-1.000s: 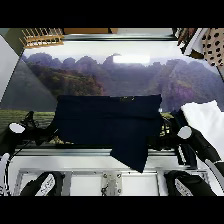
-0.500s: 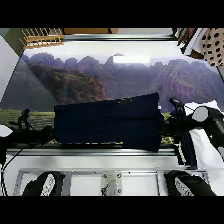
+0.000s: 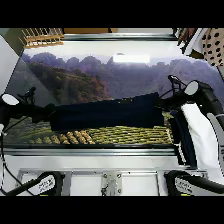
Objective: Fold the clothes and pants, and hang the long-sleeved shirts on hangers.
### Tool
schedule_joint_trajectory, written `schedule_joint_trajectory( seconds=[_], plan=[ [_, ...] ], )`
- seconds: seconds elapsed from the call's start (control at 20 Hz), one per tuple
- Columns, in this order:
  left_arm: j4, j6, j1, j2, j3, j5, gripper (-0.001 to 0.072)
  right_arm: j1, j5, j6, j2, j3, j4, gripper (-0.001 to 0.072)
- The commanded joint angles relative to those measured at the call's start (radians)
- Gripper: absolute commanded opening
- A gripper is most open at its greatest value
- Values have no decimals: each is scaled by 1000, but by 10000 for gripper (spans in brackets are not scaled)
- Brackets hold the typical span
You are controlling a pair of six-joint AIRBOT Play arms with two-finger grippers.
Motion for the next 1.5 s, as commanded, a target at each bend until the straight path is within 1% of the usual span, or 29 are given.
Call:
schedule_joint_trajectory(
  seconds=[0.0, 0.1, 0.25, 0.3, 0.35, 0.4, 0.45, 0.5, 0.6, 0.65, 0.7, 0.75, 0.8, 0.85, 0.95, 1.05, 1.25, 1.45],
  plan=[
    [-2, -2, -7, -171, 124, 6, 8, 9, -127, -1, -127, 89, 13, 13],
    [-9, -2, -7, -235, 164, 6, 8, 10, -205, -15, -165, 98, 55, 13],
    [-14, -2, -7, -297, 213, 2, 8, 10, -303, -91, -200, 98, 177, 16],
    [-35, -2, -6, -309, 225, 8, 9, 10, -332, -116, -208, 98, 219, 29],
    [-55, -2, -6, -315, 237, 19, 66, 10, -360, -128, -211, 98, 249, 156],
    [-66, -2, -6, -314, 251, 37, 359, 10, -388, -129, -211, 99, 265, 463],
    [-71, -2, -6, -313, 276, 41, 565, 5, -396, -129, -208, 108, 269, 641],
    [-71, -2, -6, -313, 313, 27, 568, -7, -383, -129, -205, 126, 268, 648],
    [-66, -2, 0, -306, 381, -35, 567, -52, -320, -173, -189, 147, 268, 648],
    [-59, -2, -1, -291, 402, -63, 567, -91, -265, -205, -183, 147, 268, 648],
    [-53, -2, -5, -270, 401, -65, 510, -134, -200, -232, -186, 146, 267, 648],
    [-52, 0, -14, -247, 387, -61, 292, -175, -137, -261, -195, 146, 268, 647],
    [-52, 3, -25, -220, 362, -45, 57, -219, -78, -282, -212, 146, 268, 648],
    [-53, 4, -39, -198, 335, -27, 8, -257, -31, -290, -234, 146, 268, 649],
    [-58, 4, -82, -154, 266, 12, 8, -310, 19, -291, -288, 146, 272, 655],
    [-61, 3, -139, -125, 198, 43, 8, -322, 31, -290, -342, 146, 272, 655],
    [-61, 2, -262, -115, 117, 97, 8, -282, 43, -303, -426, 146, 364, 654],
    [-61, -2, -365, -116, 98, 172, 8, -205, 58, -316, -473, 146, 455, 654]
  ],
)
